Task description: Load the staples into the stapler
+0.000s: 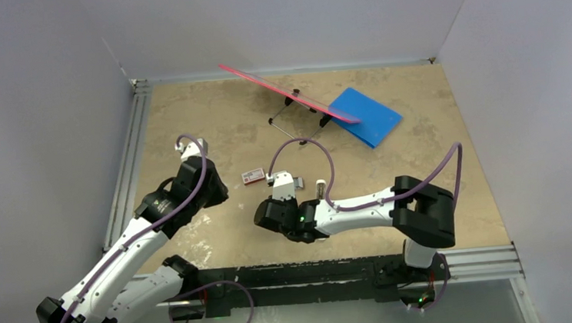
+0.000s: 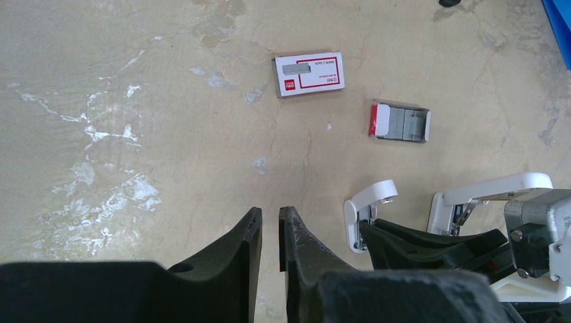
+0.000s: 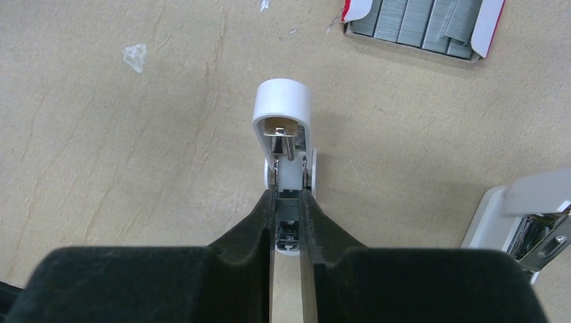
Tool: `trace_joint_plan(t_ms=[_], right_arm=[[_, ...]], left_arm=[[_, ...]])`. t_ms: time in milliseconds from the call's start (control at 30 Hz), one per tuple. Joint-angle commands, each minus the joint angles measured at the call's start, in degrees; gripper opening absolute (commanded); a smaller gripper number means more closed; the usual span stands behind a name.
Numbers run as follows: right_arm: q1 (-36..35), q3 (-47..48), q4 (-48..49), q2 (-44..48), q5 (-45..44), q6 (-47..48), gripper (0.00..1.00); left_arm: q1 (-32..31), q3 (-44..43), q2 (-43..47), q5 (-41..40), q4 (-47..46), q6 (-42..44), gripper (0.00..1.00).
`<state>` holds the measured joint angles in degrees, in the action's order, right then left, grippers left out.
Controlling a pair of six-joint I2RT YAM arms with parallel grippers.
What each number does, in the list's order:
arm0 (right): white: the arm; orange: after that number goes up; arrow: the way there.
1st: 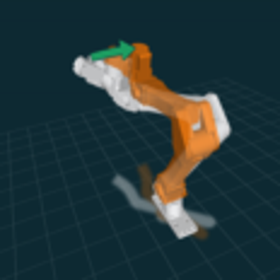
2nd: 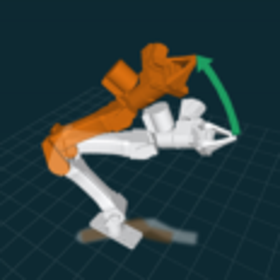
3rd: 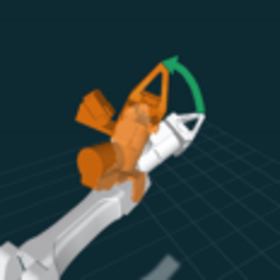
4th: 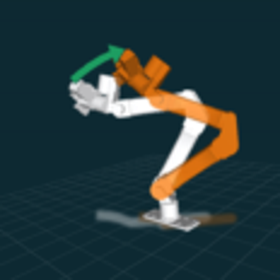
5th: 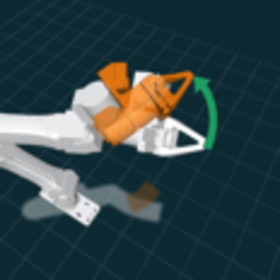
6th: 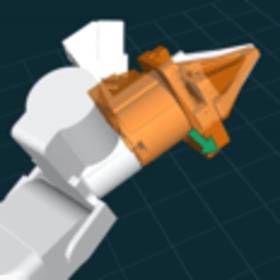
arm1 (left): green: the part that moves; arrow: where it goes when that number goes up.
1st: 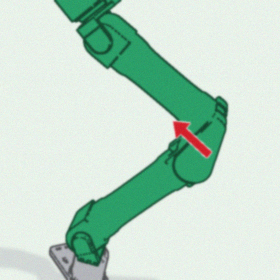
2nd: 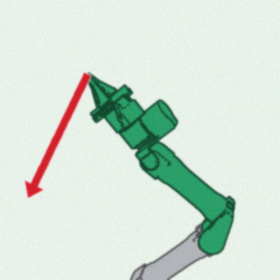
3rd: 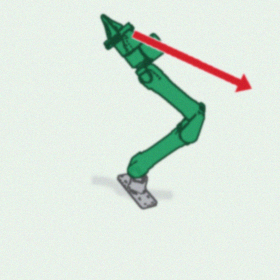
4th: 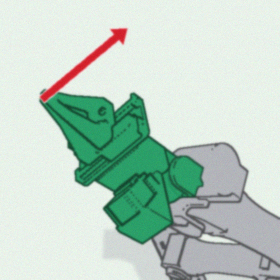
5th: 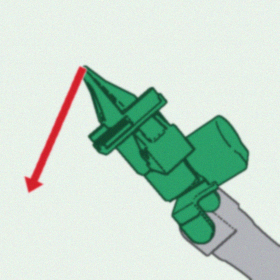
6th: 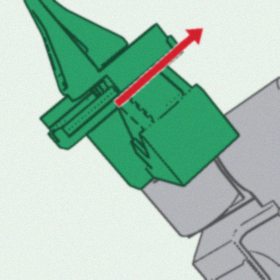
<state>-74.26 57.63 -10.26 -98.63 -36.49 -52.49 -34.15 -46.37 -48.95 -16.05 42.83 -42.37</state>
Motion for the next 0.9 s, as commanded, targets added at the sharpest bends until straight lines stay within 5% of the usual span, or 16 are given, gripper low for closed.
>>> trace_joint_plan(t_ms=[0, 867], right_arm=[[-0.5, 1.0, 0.2, 2.02, -1.38, -0.25, 0.16], [-0.97, 2.05, -1.43, -1.62, -1.96, -1.37, 0.16]], left_arm=[[0.05, 0.0, 0.17, 0.07, -2.14, 0.81, 0.16], [0.05, 0.23, 0.34, 0.04, -2.14, 0.93, 0.16]])
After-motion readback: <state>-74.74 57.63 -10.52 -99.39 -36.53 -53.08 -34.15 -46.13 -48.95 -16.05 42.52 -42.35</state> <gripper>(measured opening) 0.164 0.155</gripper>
